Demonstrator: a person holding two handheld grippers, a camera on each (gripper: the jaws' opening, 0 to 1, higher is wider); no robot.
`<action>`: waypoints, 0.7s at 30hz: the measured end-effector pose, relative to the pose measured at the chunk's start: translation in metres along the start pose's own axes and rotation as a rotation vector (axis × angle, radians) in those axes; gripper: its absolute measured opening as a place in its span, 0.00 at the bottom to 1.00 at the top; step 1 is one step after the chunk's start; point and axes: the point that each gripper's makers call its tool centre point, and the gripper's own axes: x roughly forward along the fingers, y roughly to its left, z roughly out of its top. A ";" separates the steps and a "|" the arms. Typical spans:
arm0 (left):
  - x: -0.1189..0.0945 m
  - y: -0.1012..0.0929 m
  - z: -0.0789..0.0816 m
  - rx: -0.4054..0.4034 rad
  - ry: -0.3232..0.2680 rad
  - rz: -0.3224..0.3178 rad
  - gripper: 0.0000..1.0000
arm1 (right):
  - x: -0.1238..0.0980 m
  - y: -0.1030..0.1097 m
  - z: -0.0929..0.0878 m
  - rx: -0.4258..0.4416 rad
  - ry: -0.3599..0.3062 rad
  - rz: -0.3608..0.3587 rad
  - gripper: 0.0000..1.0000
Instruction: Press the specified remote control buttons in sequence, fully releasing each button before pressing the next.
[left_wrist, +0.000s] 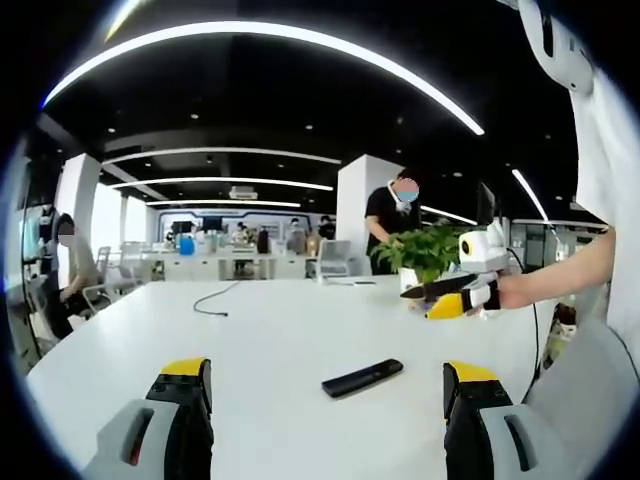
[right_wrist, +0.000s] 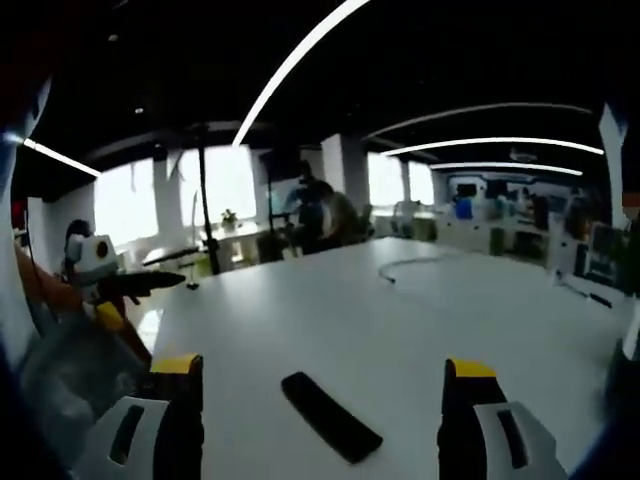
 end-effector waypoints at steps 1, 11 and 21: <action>0.000 0.000 0.000 0.000 0.000 -0.001 1.00 | 0.000 0.001 0.000 -0.019 0.012 -0.001 0.99; 0.000 -0.001 0.000 -0.013 -0.003 -0.005 1.00 | -0.014 0.015 0.004 -0.050 -0.002 -0.023 0.99; 0.001 -0.003 -0.002 -0.016 0.010 -0.018 1.00 | -0.036 0.018 0.011 -0.025 -0.045 -0.096 0.99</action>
